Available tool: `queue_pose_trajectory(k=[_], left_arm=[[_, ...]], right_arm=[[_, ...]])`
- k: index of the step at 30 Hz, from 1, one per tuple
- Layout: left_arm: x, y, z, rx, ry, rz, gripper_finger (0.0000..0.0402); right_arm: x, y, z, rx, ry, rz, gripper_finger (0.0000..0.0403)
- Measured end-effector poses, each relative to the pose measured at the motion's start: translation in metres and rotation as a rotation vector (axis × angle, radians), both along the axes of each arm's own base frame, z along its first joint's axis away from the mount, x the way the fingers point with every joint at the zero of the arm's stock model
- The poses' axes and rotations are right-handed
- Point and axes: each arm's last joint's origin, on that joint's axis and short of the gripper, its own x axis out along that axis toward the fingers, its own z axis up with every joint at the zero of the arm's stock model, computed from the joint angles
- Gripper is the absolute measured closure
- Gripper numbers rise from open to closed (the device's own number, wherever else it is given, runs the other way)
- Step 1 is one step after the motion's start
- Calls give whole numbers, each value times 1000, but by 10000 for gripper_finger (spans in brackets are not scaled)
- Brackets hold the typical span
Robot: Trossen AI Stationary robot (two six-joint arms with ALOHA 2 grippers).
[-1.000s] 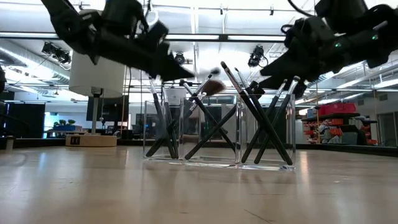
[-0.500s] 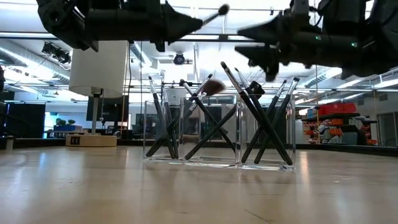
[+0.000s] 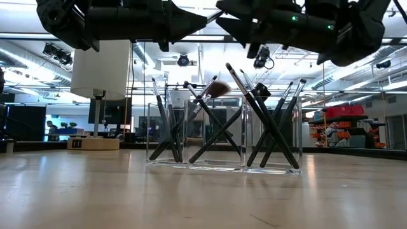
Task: Put items in baskets/containers
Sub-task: Put the black powder brush into the transparent organizer
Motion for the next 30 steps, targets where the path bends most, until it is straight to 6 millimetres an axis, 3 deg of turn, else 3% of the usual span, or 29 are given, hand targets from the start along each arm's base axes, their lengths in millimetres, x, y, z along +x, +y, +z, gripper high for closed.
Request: queue_pose_trajectory(k=[9,19,25,30], left_arm=[[0,0,0,15,2,2,353],[0,0,0,16,3,-1,340],[1,-1,-2,20,24,-26,321],[1,-1,-10,6,105,-27,283]], right_arm=[[9,1,10,-42,-7,-13,228],[16,1,14,-50,36,-21,361],[19,0,11,-59,105,-20,363],[7,-3,21,-55,244,-59,363]])
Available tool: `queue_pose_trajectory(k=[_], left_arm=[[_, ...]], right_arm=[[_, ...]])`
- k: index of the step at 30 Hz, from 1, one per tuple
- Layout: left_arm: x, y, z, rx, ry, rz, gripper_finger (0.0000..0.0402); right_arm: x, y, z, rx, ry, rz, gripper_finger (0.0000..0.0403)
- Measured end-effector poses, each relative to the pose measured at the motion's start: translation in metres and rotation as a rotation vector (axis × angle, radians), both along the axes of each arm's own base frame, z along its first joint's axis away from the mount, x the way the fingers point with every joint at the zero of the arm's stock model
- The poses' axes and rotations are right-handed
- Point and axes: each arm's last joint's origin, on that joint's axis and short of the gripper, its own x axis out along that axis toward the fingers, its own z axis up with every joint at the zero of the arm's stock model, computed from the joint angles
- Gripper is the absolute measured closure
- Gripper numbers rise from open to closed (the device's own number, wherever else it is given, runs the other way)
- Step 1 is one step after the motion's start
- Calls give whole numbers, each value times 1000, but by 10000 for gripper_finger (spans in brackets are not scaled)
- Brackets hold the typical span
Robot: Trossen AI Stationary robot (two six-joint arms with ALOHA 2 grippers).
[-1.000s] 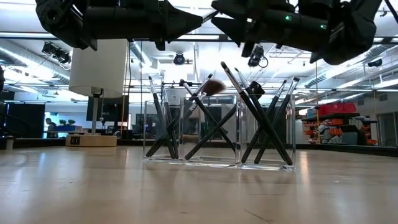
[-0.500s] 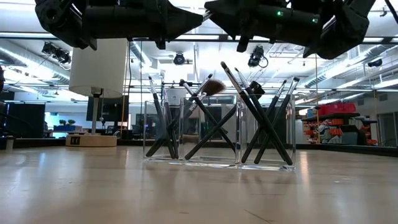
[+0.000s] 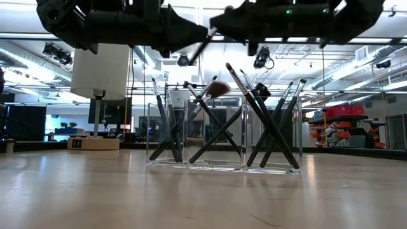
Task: Put items in baskets/containers
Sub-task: Put the black powder brush into the transparent organizer
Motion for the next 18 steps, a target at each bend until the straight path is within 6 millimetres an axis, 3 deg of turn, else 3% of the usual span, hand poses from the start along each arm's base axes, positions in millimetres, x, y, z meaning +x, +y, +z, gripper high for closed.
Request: queue_pose_trajectory(k=[6,10,18], left_arm=[[0,2,-6,-7,71,61,229],[-4,5,-6,-3,117,185,217],[-27,12,-7,-33,324,421,232]], right_arm=[[-31,-3,25,40,134,-18,363],[-49,-3,38,90,229,-22,363],[-45,6,60,112,366,122,362]])
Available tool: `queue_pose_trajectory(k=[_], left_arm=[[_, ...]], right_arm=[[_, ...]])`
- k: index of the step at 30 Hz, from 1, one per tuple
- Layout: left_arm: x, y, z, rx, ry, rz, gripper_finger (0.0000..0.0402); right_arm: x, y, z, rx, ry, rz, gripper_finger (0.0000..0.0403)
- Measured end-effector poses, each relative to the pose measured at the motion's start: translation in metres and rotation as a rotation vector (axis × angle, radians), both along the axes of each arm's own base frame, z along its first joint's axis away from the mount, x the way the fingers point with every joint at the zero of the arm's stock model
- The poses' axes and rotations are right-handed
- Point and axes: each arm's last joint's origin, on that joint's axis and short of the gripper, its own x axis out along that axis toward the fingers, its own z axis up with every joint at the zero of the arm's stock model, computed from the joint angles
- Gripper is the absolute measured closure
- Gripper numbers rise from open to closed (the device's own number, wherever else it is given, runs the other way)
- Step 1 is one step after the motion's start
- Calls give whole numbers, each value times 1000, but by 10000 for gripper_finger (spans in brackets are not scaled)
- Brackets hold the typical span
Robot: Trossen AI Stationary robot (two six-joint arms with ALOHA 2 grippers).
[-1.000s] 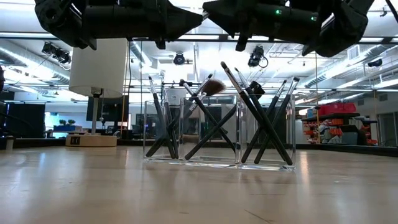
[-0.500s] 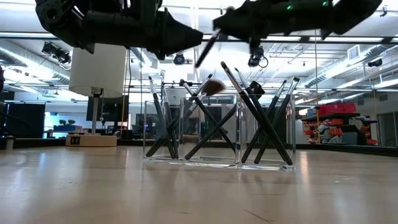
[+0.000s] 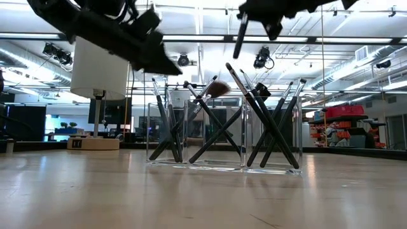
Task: Put items in baskets/containers
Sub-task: Put the black powder brush into the transparent organizer
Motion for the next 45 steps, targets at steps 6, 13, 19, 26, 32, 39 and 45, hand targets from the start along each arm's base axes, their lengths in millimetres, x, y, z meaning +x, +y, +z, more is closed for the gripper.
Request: queue_pose_trajectory(k=[6,13,19,26,32,39,45], left_arm=[[-17,2,-12,-79,160,94,241],[-19,3,-16,-128,167,144,241],[-18,3,-15,-131,153,143,241],[-18,3,-15,-132,143,143,241],[-18,3,-15,-133,140,143,241],[-17,3,-14,-134,136,142,241],[-17,3,-14,-134,131,142,241]], right_arm=[[14,8,-3,94,-30,193,361],[47,23,-43,136,42,290,360],[64,36,-74,147,99,330,360],[74,38,-94,96,122,233,360],[74,38,-96,57,126,229,360],[77,40,-107,25,152,246,360],[81,41,-118,23,164,242,360]])
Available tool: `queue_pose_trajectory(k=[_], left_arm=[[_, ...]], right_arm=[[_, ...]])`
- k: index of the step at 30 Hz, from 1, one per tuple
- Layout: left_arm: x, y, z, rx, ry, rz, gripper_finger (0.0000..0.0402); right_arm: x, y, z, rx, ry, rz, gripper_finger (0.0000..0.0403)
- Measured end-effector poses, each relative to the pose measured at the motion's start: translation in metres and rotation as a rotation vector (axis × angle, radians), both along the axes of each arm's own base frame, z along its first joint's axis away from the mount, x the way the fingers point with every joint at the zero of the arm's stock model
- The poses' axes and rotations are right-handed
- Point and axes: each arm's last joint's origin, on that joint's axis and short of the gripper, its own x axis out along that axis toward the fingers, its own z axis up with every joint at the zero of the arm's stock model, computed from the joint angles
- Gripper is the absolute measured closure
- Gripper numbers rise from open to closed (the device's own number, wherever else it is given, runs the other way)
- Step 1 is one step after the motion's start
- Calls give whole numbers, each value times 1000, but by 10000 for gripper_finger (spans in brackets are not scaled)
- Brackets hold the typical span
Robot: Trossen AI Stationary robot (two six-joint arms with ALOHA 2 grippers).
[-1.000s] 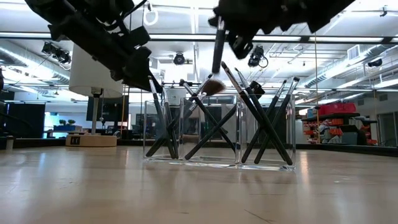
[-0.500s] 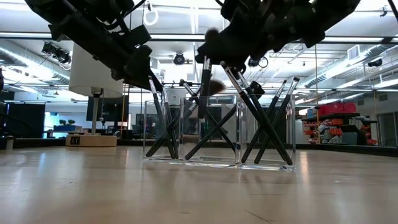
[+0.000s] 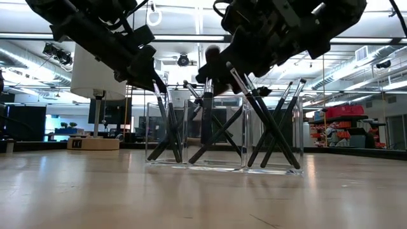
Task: Put items in baskets/containers
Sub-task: Put the black powder brush into the transparent organizer
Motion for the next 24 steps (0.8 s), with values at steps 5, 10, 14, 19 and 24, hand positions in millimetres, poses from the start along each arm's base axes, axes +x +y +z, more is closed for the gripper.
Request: queue_pose_trajectory(k=[5,10,14,19,24], left_arm=[[0,0,0,0,-1,0,241],[0,0,0,0,-4,0,241],[0,0,0,-2,-7,1,241],[0,0,0,-8,-11,5,241],[0,0,0,-8,-11,5,241]], right_arm=[[0,0,0,-12,-9,-2,360],[0,0,0,-15,-3,-5,356],[0,0,0,-17,-4,-5,341],[0,0,0,-18,-2,-5,318],[0,0,0,-15,-1,-6,302]])
